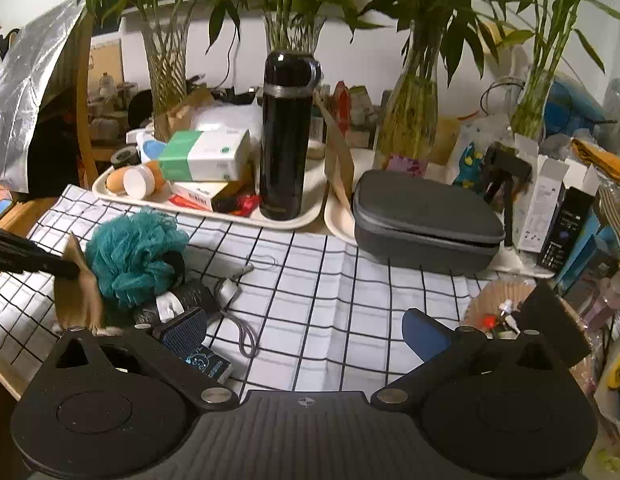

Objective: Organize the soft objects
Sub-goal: 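Grasp the small black printed pack with the right tool while the left tool holds the pouch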

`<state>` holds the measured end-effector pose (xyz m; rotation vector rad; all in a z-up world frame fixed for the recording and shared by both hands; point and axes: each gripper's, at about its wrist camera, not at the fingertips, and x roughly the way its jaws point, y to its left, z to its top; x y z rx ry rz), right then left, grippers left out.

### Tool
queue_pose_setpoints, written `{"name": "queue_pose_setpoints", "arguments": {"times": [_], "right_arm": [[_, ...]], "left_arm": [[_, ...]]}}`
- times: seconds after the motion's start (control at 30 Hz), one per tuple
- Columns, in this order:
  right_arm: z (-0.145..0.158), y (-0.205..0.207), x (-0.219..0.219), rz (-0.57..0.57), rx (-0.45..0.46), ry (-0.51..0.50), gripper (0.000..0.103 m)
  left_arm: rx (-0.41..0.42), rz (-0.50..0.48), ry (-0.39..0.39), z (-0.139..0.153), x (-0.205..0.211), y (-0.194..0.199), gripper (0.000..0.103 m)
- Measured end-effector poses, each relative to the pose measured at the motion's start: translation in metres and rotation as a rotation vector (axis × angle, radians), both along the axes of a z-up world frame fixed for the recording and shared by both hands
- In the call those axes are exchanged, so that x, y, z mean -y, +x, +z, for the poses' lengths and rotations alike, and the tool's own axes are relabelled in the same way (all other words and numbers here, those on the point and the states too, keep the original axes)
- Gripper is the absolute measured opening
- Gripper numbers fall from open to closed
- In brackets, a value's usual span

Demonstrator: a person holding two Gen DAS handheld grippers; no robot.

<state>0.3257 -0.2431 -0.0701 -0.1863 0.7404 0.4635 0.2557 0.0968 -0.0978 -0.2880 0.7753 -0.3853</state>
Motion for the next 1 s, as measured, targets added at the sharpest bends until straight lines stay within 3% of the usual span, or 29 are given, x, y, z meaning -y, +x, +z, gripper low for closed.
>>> {"name": "queue_pose_setpoints", "arguments": {"times": [0.37, 0.53, 0.67, 0.8, 1.0], "right_arm": [[-0.014, 0.012, -0.009, 0.063, -0.043, -0.024, 0.103], [-0.025, 0.024, -0.017, 0.15, -0.138, 0.0, 0.103], [-0.041, 0.037, -0.023, 0.237, -0.249, 0.025, 0.101], [-0.064, 0.051, -0.032, 0.282, -0.375, 0.019, 0.087], [-0.091, 0.067, -0.045, 0.339, -0.545, 0.071, 0.07]], "left_arm": [[0.166, 0.109, 0.014, 0.052, -0.002, -0.032, 0.005], [0.235, 0.156, 0.079, 0.068, 0.009, -0.044, 0.005], [0.285, 0.174, 0.076, 0.076, 0.01, -0.05, 0.005], [0.347, 0.204, 0.044, 0.083, 0.005, -0.055, 0.005], [0.356, 0.229, 0.034, 0.085, 0.0, -0.054, 0.005]]}}
